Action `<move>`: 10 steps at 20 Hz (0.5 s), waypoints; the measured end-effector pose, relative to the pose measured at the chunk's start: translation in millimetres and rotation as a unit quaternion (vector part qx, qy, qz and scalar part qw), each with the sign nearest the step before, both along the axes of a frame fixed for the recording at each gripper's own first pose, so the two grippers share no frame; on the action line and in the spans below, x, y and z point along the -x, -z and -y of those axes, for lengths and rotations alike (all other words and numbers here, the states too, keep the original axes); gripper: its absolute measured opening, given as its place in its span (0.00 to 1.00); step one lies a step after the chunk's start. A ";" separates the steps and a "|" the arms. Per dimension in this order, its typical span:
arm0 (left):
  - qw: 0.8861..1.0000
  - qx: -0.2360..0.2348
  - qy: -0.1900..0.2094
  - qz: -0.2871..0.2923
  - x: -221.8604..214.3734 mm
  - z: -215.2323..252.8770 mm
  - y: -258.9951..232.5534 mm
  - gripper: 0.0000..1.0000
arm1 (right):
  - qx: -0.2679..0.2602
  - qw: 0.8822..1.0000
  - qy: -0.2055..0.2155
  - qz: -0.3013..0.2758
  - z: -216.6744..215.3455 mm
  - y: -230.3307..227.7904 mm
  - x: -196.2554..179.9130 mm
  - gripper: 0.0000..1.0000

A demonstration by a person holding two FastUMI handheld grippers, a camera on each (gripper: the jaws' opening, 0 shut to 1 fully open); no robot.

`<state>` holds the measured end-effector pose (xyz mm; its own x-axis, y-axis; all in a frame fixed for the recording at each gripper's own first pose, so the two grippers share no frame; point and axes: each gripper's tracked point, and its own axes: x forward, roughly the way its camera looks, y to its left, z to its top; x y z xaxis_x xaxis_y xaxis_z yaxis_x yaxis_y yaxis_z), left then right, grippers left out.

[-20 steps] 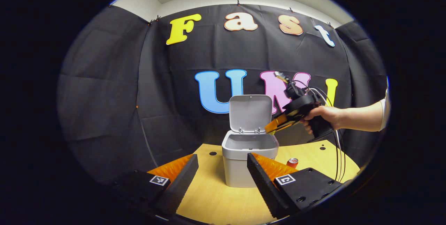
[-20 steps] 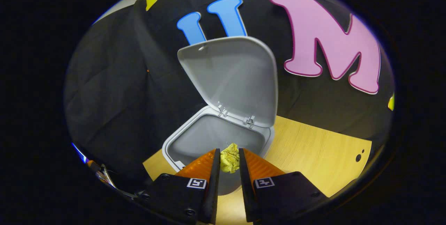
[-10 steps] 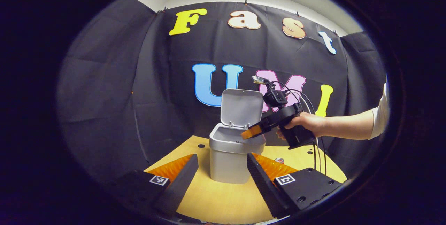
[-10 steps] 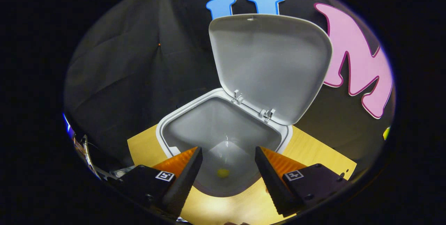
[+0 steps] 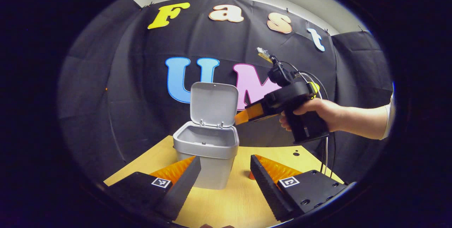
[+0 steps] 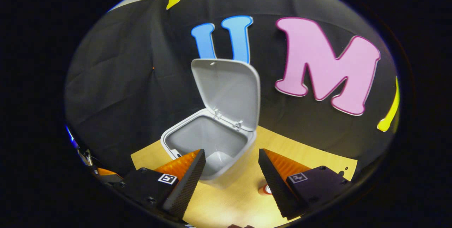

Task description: Press the lid of the desktop garbage bin to open it, pick up the crumpled paper on the desktop and throw it into the bin, then pick up the pop can on the desktop and drop it into the bin, and finally close the garbage bin lid.

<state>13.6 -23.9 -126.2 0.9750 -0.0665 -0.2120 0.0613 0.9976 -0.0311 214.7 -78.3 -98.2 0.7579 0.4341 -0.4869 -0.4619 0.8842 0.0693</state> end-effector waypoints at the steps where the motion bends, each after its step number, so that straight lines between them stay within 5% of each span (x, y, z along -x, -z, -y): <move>1: 1.000 -0.002 0.016 -0.012 -7.6 11.4 11.2 0.95 | -0.004 1.000 0.010 0.007 15.2 -9.2 5.2 0.97; 5: 0.997 0.017 0.072 -0.039 -37.4 57.2 42.3 0.95 | -0.011 0.998 0.055 0.038 82.5 -45.1 31.4 0.97; 10: 0.990 -0.013 0.124 -0.072 -83.3 97.5 103.8 0.95 | -0.009 0.989 0.132 0.071 169.6 -91.4 74.0 0.97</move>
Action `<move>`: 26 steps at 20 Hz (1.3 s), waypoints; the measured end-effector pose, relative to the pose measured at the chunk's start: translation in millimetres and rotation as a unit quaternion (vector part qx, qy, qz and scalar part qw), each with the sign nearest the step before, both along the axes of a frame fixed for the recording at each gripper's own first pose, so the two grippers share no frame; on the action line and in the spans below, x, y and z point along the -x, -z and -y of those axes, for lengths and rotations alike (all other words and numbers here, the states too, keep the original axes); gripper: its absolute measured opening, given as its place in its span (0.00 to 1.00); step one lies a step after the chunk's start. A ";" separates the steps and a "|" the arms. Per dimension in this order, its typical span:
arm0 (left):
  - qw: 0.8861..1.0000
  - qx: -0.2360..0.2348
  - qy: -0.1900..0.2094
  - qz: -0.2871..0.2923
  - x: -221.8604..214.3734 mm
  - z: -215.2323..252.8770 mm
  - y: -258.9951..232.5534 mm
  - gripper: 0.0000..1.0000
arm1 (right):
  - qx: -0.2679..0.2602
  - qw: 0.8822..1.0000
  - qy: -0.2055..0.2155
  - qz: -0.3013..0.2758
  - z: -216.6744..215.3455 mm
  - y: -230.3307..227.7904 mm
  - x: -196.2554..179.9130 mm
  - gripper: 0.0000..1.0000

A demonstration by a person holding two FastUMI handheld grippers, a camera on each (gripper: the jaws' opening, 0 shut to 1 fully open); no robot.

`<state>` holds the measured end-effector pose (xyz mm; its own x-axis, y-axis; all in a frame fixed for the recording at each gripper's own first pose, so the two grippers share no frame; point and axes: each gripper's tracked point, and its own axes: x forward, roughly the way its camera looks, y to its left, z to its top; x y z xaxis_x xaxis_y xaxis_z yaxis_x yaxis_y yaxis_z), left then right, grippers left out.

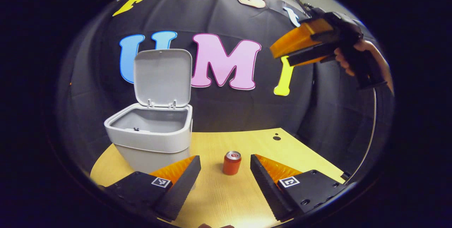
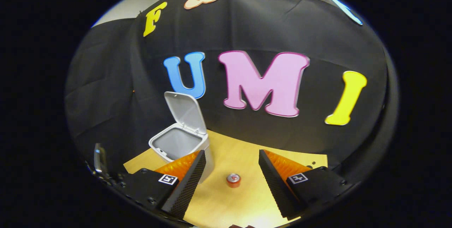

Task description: Press the lid of the desktop garbage bin to open it, pick up the crumpled paper on the desktop and throw it into the bin, then pick up the pop can on the desktop and drop it into the bin, and finally close the garbage bin lid.

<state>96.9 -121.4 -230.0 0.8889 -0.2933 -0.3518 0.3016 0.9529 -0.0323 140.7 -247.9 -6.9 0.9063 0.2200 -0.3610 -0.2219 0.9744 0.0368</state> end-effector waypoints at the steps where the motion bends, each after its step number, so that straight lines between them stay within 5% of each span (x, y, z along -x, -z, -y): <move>1: 1.000 -0.005 0.008 -0.007 -10.2 6.8 13.6 0.95 | -0.001 1.000 0.016 0.003 14.5 -8.2 9.4 0.97; 7: 0.998 -0.044 0.014 -0.044 -71.4 33.6 95.1 0.96 | -0.044 0.995 0.087 0.025 67.1 -46.5 52.3 0.96; 14: 0.994 -0.051 -0.001 -0.096 -118.1 48.9 163.8 0.96 | -0.019 0.988 0.152 0.035 117.5 -49.1 65.6 0.96; 26: 0.991 -0.079 -0.015 -0.105 -161.1 62.9 220.7 0.95 | 0.002 0.989 0.147 0.017 130.4 -31.6 64.7 0.96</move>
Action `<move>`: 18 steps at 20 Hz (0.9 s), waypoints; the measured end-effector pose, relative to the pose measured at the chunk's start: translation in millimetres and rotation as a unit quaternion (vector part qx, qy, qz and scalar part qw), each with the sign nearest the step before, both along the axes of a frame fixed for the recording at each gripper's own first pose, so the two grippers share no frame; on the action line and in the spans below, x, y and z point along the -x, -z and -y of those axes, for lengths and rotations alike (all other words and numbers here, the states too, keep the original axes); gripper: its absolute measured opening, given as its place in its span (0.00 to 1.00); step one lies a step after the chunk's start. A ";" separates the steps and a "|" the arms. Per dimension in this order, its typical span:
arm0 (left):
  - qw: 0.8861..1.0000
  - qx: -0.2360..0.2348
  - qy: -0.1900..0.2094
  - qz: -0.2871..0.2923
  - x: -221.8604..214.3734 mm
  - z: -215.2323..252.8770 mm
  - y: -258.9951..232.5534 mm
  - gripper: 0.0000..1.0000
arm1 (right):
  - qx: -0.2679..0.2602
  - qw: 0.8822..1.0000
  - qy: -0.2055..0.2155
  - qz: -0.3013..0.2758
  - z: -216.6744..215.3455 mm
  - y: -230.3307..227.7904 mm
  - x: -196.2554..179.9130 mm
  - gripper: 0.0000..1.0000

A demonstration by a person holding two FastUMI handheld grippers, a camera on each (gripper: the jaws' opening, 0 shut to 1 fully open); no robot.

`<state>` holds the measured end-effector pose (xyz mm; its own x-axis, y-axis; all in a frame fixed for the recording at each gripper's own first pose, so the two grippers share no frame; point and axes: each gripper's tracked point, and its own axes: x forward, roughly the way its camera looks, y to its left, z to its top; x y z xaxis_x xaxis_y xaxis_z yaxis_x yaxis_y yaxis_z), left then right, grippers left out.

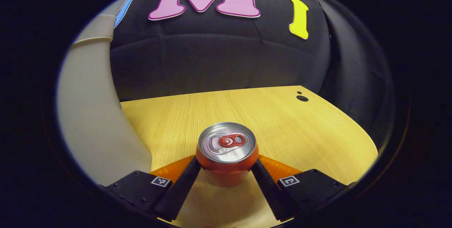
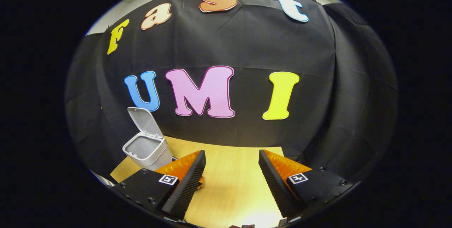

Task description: Press the lid of the desktop garbage bin to open it, pick up the crumpled paper on the desktop and throw it into the bin, then pick up the pop can on the desktop and drop it into the bin, and finally close the garbage bin lid.

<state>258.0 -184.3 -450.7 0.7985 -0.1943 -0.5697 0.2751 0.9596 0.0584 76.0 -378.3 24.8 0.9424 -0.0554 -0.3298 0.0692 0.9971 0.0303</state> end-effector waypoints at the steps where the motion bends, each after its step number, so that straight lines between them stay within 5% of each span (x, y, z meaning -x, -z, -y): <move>1: 1.000 -0.001 -0.002 -0.003 -1.1 0.0 -0.5 0.88 | 0.000 1.000 0.000 0.000 1.4 1.4 -0.6 0.96; 6: 1.000 0.009 0.001 0.020 17.2 -1.0 -59.9 0.86 | -0.022 1.000 -0.001 0.004 2.1 8.9 -3.0 0.96; 12: 0.996 0.058 0.022 0.071 79.8 3.9 -200.3 0.85 | -0.031 0.999 -0.016 0.036 -12.1 2.9 -1.4 0.96; 18: 0.985 0.053 0.000 0.167 74.2 -72.2 -342.6 0.85 | -0.068 0.994 -0.056 0.067 -49.1 -5.8 -11.2 0.97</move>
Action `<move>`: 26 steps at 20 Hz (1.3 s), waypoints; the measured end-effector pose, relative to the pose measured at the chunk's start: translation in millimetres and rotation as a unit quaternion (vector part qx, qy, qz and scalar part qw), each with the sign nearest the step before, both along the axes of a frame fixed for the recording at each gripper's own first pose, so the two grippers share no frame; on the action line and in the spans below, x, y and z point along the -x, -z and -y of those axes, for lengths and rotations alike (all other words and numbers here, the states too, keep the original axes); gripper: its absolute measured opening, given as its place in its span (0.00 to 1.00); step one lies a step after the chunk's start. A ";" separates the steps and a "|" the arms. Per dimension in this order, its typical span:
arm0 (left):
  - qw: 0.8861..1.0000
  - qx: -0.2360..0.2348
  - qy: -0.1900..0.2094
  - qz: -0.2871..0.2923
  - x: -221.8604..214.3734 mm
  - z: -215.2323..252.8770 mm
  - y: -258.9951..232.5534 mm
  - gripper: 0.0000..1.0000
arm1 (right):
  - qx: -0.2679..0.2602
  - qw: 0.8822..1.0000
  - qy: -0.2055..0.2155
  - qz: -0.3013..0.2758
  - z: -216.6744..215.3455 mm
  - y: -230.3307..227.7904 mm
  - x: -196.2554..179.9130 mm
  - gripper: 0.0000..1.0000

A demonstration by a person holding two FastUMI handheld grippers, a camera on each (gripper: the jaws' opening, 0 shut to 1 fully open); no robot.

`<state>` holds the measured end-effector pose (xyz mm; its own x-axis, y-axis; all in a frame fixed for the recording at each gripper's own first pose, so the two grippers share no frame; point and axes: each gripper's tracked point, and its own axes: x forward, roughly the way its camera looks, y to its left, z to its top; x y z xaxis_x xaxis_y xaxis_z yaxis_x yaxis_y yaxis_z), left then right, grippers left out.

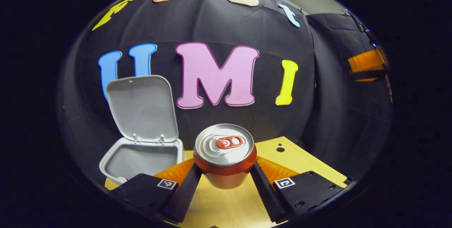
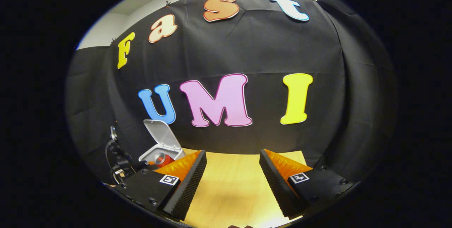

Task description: Press the lid of the desktop garbage bin to open it, pick up the crumpled paper on the desktop and throw it into the bin, then pick up the pop can on the desktop and drop it into the bin, and finally close the garbage bin lid.

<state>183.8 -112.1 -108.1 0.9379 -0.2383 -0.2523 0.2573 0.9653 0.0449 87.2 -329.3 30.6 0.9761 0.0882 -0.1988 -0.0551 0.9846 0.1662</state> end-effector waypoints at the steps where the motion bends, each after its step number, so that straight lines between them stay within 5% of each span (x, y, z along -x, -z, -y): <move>1: 1.000 -0.015 -0.018 0.005 -6.3 -21.9 -5.8 0.85 | -0.004 1.000 -0.009 0.006 -6.5 -1.7 -0.8 0.98; 7: 0.994 -0.071 -0.083 -0.012 -44.9 -105.9 15.1 0.85 | -0.006 0.999 -0.046 0.001 -30.8 4.7 1.3 0.98; 26: 0.987 -0.032 -0.116 -0.104 -65.1 -140.0 98.9 0.87 | -0.005 0.996 -0.081 -0.028 -60.7 16.8 -7.1 0.98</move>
<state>248.9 27.8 -207.0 0.8913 -0.0005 -0.4534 0.0398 0.9962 0.0773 94.3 -268.6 13.8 0.9361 0.2460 -0.2516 -0.2038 0.9619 0.1823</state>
